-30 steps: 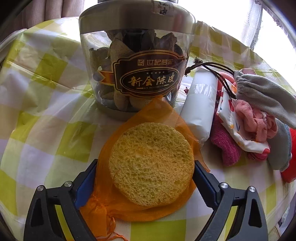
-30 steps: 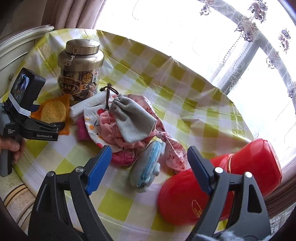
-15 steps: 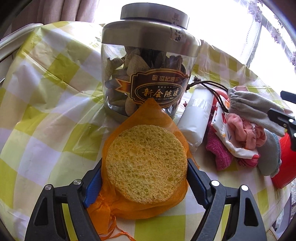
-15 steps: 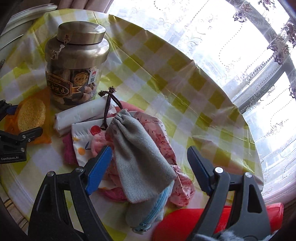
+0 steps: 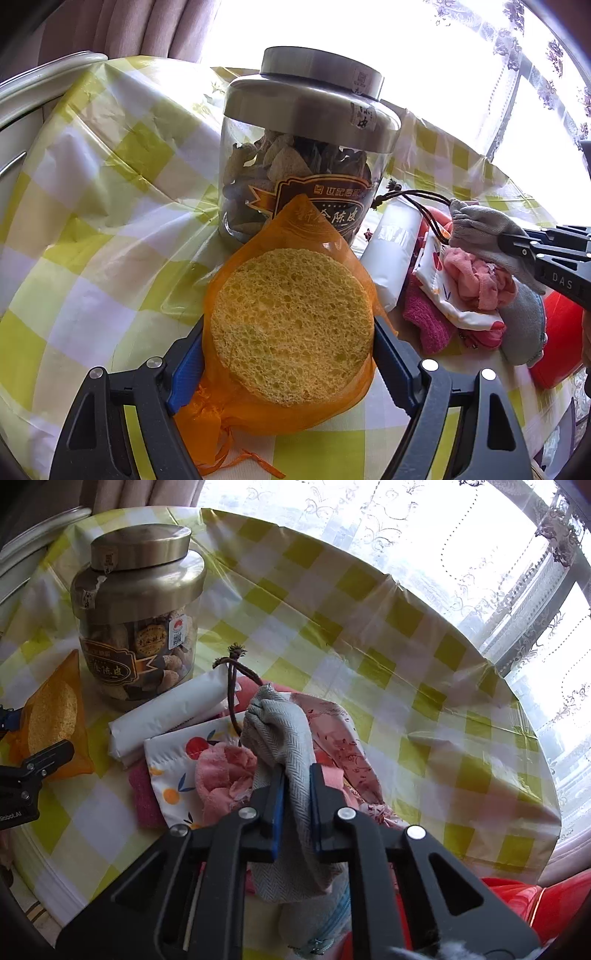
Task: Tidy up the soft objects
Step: 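Grasp the orange mesh sponge bag with the left tool while the right tool grasps the grey drawstring pouch, then carry the sponge bag and grey pouch into the white box and release both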
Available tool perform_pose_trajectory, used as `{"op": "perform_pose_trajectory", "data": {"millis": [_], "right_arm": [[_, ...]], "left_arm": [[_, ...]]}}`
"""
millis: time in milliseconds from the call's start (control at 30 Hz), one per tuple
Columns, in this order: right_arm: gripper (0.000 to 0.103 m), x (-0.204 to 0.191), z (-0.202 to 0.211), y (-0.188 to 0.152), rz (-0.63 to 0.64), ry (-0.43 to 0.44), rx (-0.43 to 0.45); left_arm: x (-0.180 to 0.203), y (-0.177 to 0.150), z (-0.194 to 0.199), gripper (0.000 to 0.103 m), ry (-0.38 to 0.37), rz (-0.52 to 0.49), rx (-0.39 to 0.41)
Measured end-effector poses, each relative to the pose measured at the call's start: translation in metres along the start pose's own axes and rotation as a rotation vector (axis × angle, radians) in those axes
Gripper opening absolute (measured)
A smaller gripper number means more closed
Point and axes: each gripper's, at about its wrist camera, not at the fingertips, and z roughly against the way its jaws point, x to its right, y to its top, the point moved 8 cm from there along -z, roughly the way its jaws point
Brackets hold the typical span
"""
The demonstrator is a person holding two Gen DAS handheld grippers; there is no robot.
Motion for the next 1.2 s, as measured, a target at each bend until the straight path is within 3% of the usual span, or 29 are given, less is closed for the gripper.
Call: {"op": "perform_pose_trajectory", "data": {"millis": [267, 567, 800, 1200], "right_arm": [[0.013, 0.011, 0.052, -0.014, -0.119, 0.032, 0.089], [0.013, 0.01, 0.096, -0.052, -0.185, 0.03, 0.119], [0.013, 0.013, 0.125, -0.1, -0.24, 0.028, 0.101], [0.013, 0.06, 0.174, -0.198, -0.398, -0.008, 0.054]], "left_arm": [[0.0, 0.002, 0.009, 0.082, 0.002, 0.008, 0.038], [0.012, 0.001, 0.028, 0.082, 0.005, -0.03, 0.082], [0.032, -0.003, 0.048, 0.082, -0.028, -0.05, 0.095], [0.102, -0.017, 0.083, 0.082, -0.129, -0.127, 0.094]]}}
